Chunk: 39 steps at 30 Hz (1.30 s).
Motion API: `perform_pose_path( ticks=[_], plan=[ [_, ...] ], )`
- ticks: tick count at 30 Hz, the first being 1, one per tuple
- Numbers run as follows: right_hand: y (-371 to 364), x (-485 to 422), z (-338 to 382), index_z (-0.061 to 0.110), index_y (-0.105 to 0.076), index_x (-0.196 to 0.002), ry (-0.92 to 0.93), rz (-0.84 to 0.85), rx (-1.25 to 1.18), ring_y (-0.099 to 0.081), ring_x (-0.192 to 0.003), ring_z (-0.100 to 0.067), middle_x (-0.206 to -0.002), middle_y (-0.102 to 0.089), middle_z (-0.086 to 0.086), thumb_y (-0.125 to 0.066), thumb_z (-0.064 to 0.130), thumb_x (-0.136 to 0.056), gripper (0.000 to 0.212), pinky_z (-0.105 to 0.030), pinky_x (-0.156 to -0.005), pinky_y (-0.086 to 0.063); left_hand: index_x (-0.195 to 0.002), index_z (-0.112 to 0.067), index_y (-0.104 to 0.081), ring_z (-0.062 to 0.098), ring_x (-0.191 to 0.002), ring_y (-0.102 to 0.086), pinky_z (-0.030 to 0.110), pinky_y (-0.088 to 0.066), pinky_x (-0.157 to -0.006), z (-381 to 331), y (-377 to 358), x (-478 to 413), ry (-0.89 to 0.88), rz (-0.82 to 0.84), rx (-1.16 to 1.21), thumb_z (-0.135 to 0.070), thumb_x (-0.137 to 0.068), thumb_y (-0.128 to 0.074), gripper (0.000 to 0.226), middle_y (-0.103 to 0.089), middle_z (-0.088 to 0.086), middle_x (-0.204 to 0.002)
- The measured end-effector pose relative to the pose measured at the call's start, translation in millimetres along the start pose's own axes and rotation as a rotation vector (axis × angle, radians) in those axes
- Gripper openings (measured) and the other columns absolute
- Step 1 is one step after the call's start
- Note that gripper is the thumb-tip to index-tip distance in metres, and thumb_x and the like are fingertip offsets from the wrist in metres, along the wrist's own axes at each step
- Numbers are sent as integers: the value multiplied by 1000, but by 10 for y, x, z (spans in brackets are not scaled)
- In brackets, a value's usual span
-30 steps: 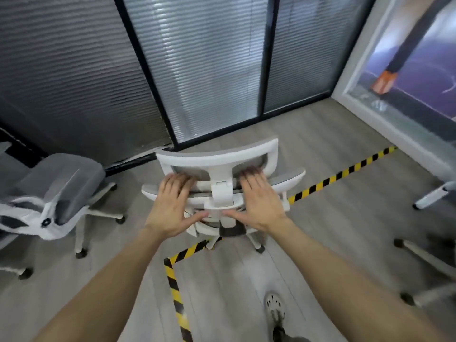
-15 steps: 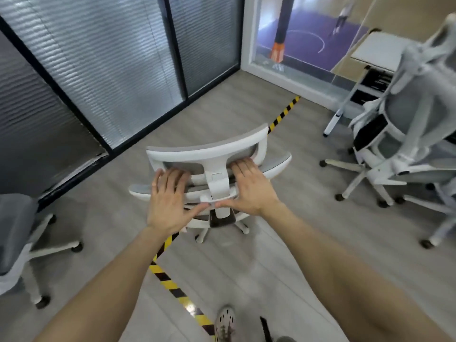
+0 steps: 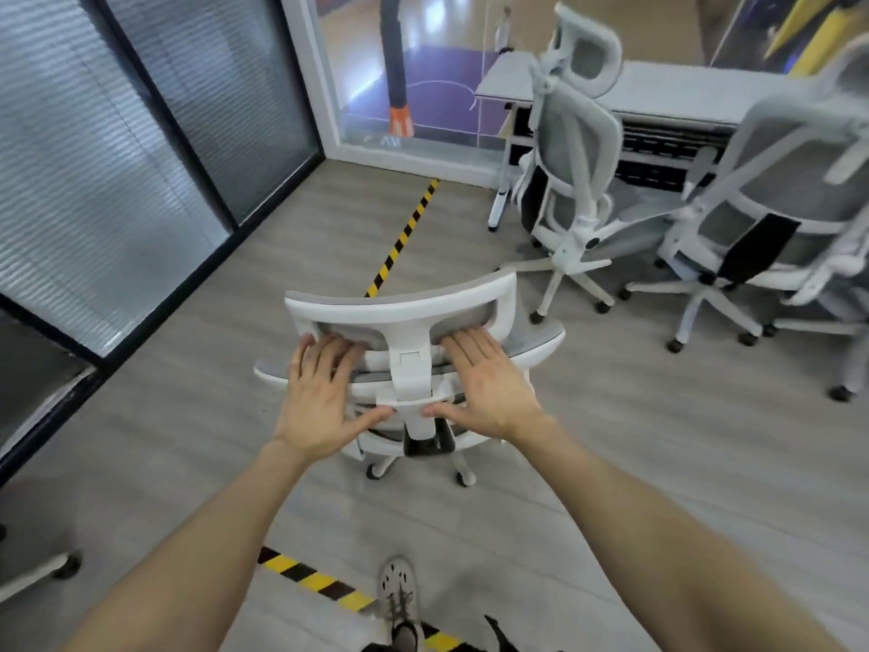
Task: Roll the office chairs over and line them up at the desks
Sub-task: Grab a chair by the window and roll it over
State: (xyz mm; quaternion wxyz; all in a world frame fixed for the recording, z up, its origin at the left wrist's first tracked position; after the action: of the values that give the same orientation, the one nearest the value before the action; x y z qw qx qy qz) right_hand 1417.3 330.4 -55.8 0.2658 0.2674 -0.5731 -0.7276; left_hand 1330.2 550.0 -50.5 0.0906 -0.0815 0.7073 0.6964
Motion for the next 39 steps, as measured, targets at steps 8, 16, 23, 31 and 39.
perform_pose_path(
  ticks=[8, 16, 23, 31, 39],
  plan=[
    [311, 1825, -1291, 3, -37, -167, -189, -45, 98, -27, -164, -33, -171, -39, -14, -44, 92, -94, 115, -50, -139, -10, -156, -17, -53, 38, -152, -43, 61, -16, -136, -2105, -40, -100, -194, -21, 88, -92, -88, -55, 101, -51, 11, -155],
    [662, 3402, -2395, 5, -30, -170, -451, -88, 176, -22, -166, -32, -175, -34, -13, -35, 94, -96, 116, -51, -139, -6, -156, -18, -53, 34, -154, -41, 62, -16, -135, -4005, -147, -456, -460, 12, 174, -95, -87, -54, 103, -50, 9, -155],
    [1013, 4428, -3337, 5, -42, -162, -680, -213, 173, -38, -156, -38, -164, -47, -16, -41, 92, -95, 110, -56, -136, -17, -153, -18, -54, 35, -149, -43, 62, -15, -135, -5600, -309, -1014, -700, 22, 246, -96, -88, -51, 101, -49, 7, -150],
    [1430, 5630, -4749, 9, -38, -165, -938, -283, 223, -34, -159, -33, -166, -45, -12, -43, 93, -94, 110, -48, -140, -4, -153, -18, -54, 37, -150, -43, 63, -15, -135, -7747, -504, -1690, -950, 9, 309, -97, -88, -47, 102, -50, 9, -149],
    [1823, 6813, -6101, 9, -37, -165, -1179, -292, 191, -32, -160, -36, -168, -41, -13, -27, 98, -89, 118, -54, -138, -13, -156, -19, -51, 33, -156, -38, 62, -11, -137, -9920, -631, -2179, -1145, 62, 337, -104, -85, -38, 110, -47, 8, -157]
  ],
)
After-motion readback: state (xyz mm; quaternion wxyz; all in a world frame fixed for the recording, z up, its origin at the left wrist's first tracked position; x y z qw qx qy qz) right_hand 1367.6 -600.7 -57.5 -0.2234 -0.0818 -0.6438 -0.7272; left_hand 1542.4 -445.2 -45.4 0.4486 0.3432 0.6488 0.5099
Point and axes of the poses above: each hand's wrist, its own x-axis away from the middle knuckle, its own y-axis out of the back of the hand, z = x × y, the point moved 8 cm from there along -x, towards the middle knuckle
